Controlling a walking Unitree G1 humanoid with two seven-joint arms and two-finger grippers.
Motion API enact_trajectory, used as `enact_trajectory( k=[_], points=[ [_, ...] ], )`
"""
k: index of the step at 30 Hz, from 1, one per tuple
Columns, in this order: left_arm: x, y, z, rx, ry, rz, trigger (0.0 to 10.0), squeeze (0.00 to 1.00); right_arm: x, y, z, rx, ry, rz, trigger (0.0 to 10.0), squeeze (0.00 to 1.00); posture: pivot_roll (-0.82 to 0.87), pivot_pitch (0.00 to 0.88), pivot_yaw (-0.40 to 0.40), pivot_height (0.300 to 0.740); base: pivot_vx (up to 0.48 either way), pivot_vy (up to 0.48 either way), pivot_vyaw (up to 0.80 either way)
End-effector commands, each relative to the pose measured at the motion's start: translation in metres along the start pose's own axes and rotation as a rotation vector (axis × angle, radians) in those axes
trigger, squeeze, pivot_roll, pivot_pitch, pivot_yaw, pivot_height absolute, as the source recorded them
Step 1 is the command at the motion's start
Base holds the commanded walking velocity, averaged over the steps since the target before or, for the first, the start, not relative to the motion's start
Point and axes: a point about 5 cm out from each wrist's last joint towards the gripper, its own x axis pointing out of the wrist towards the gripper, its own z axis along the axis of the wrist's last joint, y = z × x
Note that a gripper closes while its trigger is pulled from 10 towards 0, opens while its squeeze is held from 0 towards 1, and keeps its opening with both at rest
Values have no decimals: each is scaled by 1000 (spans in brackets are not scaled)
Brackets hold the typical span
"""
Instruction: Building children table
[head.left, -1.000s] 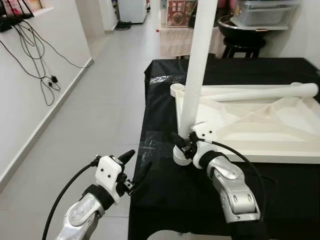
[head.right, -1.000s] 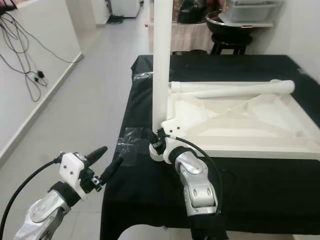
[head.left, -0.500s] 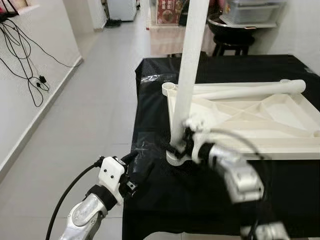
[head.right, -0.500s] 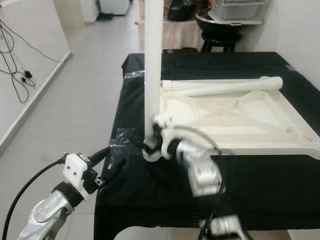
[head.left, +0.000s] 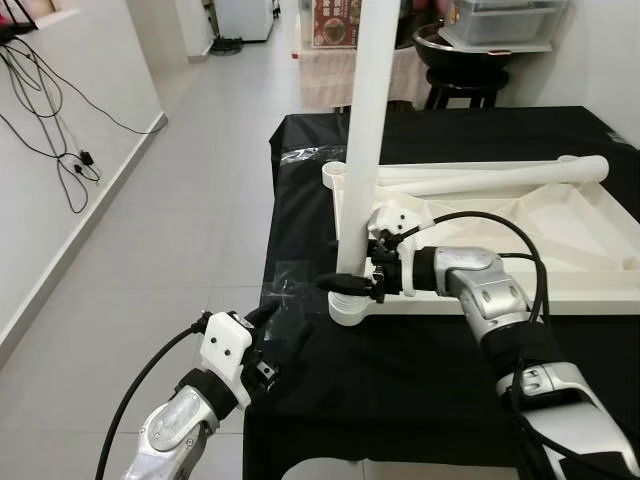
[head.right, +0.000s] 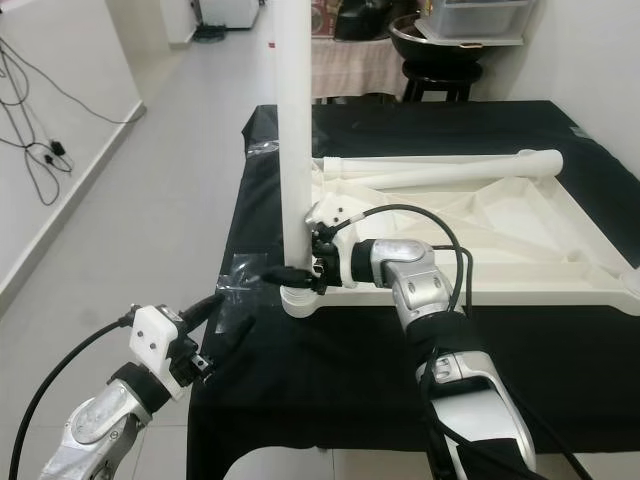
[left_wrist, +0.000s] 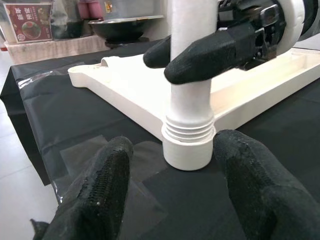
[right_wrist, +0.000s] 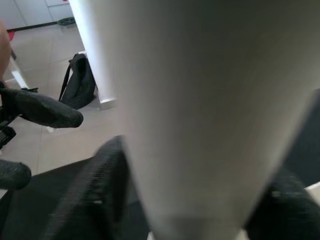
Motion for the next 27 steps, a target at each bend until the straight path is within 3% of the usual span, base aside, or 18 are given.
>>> enact_trajectory(
  k=[1,11,13,14,16,17,18,19,20,21,24,27],
  points=[
    [-2,-2,1,8,0,-2,10000,0,1,4,2,12,-24,61,0,0,-64,110,10,740,0,0,0],
    [-1,-1,1,5,-1,-6,10000,0,-16,3,-11,-3,-42,12,0,0,-86,125,19,740,0,0,0],
    [-2,0,2,7,-1,-6,10000,0,-22,4,-15,13,-72,-173,0,0,-104,136,24,740,0,0,0],
    [-2,0,2,7,-1,-6,10000,0,-22,4,-15,13,-72,-173,0,0,-104,136,24,740,0,0,0],
    [-3,3,2,9,-1,-5,10000,0,-13,17,-30,128,-151,-534,0,0,-114,137,28,740,0,0,0],
    [-3,3,2,9,-1,-5,10000,0,-13,17,-30,128,-151,-534,0,0,-114,137,28,740,0,0,0],
    [-3,5,2,10,-1,-4,10000,0,-7,31,-43,214,-185,-693,0,0,-119,142,33,740,0,0,0],
    [-3,6,2,12,0,-5,10000,0,11,58,-61,220,-85,-689,0,0,-126,145,37,740,0,0,0],
    [-3,6,2,12,0,-5,10000,0,11,58,-61,220,-85,-689,0,0,-126,145,37,740,0,0,0],
    [-3,7,3,14,0,-5,10000,0,17,69,-51,43,-58,-678,0,0,-127,143,38,740,0,0,0],
    [-3,8,2,14,1,-3,10000,0,22,71,-49,36,-68,-626,0,0,-151,141,53,740,0,0,0],
    [1,6,2,15,-1,-14,10000,0,18,55,-53,132,-95,-603,0,0,-135,136,23,740,0,0,0]
  ],
)
